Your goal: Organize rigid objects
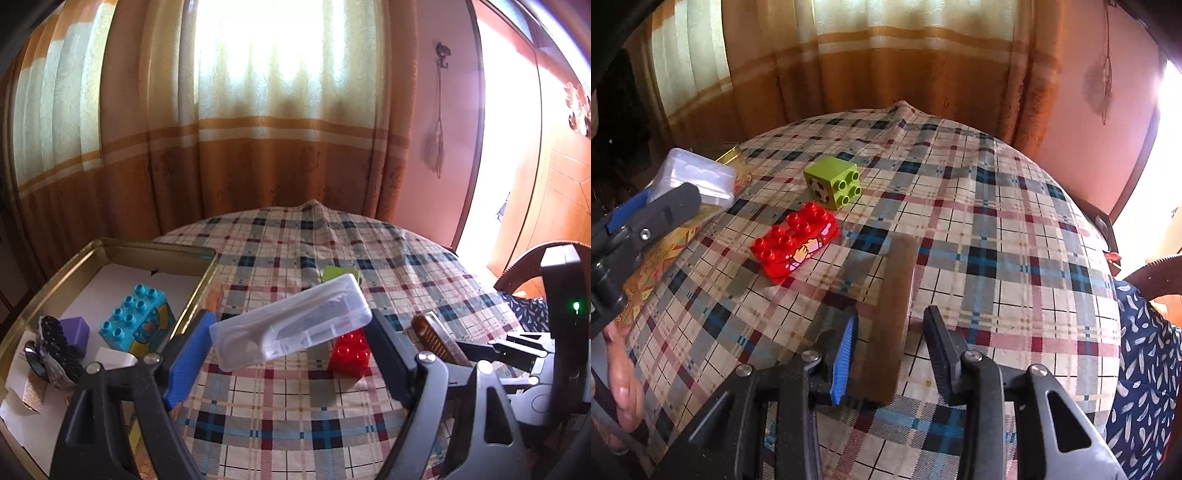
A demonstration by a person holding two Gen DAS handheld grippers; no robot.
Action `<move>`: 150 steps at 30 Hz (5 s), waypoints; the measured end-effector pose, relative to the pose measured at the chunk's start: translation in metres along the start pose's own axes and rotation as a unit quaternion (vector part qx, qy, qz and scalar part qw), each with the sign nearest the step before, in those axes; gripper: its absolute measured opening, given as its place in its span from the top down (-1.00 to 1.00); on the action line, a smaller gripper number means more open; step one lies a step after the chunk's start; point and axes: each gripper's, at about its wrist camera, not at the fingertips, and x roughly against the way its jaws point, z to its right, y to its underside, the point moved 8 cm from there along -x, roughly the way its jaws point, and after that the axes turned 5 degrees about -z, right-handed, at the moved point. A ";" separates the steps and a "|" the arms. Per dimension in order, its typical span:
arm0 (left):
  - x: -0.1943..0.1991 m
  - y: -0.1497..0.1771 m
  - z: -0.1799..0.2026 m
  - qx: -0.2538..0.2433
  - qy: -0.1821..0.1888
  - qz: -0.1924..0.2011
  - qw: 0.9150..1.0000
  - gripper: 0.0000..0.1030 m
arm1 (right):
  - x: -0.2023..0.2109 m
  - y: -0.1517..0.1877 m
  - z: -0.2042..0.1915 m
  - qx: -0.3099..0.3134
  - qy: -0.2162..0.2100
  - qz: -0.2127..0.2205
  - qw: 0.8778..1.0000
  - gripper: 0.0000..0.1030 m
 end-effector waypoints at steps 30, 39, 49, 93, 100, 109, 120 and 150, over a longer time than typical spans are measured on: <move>0.014 -0.004 -0.004 0.004 -0.004 0.035 0.999 -0.60 | 0.028 -0.007 -0.018 0.039 0.007 0.081 0.996 0.68; 0.026 -0.004 -0.006 -0.004 -0.021 0.055 0.998 -0.60 | 0.037 -0.010 -0.028 0.038 -0.010 0.098 0.994 0.68; 0.033 0.003 -0.013 0.007 -0.023 0.058 0.998 -0.60 | 0.044 -0.012 -0.042 0.041 -0.020 0.114 0.992 0.68; 0.062 0.014 -0.038 0.025 -0.035 0.080 0.996 -0.60 | 0.060 -0.009 -0.075 0.055 -0.044 0.148 0.986 0.68; 0.069 0.015 -0.045 0.030 -0.035 0.085 0.995 -0.60 | 0.061 -0.009 -0.081 0.058 -0.049 0.152 0.985 0.68; 0.077 0.016 -0.047 0.022 -0.038 0.094 0.995 -0.60 | 0.062 -0.007 -0.087 0.061 -0.058 0.152 0.985 0.68; 0.099 0.004 -0.052 0.016 -0.041 0.120 0.992 -0.60 | 0.072 -0.012 -0.092 0.054 -0.075 0.160 0.983 0.68; 0.051 0.043 -0.003 -0.036 0.044 -0.029 0.998 -1.00 | 0.098 -0.004 -0.054 0.059 -0.056 0.162 0.983 0.68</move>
